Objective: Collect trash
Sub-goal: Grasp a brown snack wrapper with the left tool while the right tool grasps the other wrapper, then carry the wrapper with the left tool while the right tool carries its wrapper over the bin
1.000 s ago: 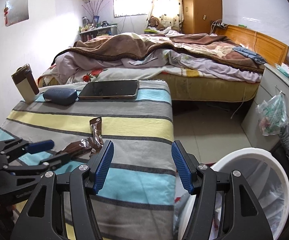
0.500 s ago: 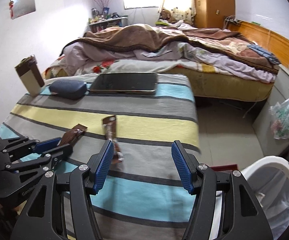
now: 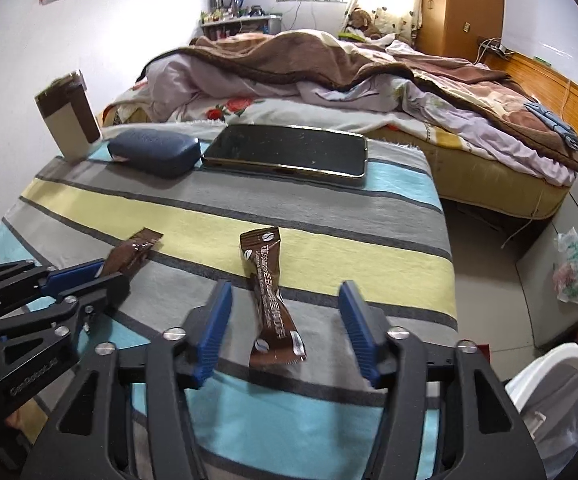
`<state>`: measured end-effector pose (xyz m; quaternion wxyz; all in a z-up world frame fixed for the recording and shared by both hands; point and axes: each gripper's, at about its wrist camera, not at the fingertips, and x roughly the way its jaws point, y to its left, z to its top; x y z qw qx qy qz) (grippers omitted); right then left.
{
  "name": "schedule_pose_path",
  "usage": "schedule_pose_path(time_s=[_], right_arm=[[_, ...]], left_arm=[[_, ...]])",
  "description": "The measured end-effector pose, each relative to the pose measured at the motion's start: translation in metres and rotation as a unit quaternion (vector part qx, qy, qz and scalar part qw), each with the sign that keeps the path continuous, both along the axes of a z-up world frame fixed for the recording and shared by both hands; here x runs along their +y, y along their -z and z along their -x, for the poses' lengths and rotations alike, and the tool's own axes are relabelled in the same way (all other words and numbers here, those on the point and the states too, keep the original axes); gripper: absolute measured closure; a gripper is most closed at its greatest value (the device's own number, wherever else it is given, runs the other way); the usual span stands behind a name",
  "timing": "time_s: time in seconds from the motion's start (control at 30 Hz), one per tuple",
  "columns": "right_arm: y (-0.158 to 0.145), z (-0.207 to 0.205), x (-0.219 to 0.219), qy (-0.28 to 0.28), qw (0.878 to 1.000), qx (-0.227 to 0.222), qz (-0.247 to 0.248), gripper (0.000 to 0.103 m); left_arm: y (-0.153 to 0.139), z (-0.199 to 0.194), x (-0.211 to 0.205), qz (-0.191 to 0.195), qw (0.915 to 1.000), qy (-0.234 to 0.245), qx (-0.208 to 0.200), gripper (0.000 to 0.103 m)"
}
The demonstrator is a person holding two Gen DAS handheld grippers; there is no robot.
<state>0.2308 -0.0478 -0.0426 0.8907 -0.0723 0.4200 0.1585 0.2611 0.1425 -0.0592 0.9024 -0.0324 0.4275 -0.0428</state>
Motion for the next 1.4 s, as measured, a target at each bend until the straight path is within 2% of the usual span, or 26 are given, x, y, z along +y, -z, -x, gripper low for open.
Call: schedule_pose_path(time_s=[0.2,0.33,0.47,0.9,1.4], right_arm=[[0.004,0.001,0.006,-0.003,1.0,0.007,0.01,0.07],[0.003,0.003,0.008,-0.002,1.0,0.006,0.019,0.074],[0.003,0.002,0.008,0.0,1.0,0.006,0.02,0.085],[-0.006,0.016,0.004,0.011,1.0,-0.016,0.005,0.085],[-0.039,0.065,-0.023,0.035,0.997,-0.059,-0.033,0.085]], left_arm=[[0.0,0.001,0.002,0.008,1.0,-0.003,0.001,0.083],[0.0,0.001,0.003,0.009,1.0,-0.003,0.001,0.083],[0.0,0.001,0.003,0.011,0.9999,-0.007,0.002,0.083],[-0.008,0.019,-0.004,0.012,0.9998,-0.007,-0.014,0.083],[-0.058,0.079,-0.028,0.003,0.9978,0.001,-0.066,0.083]])
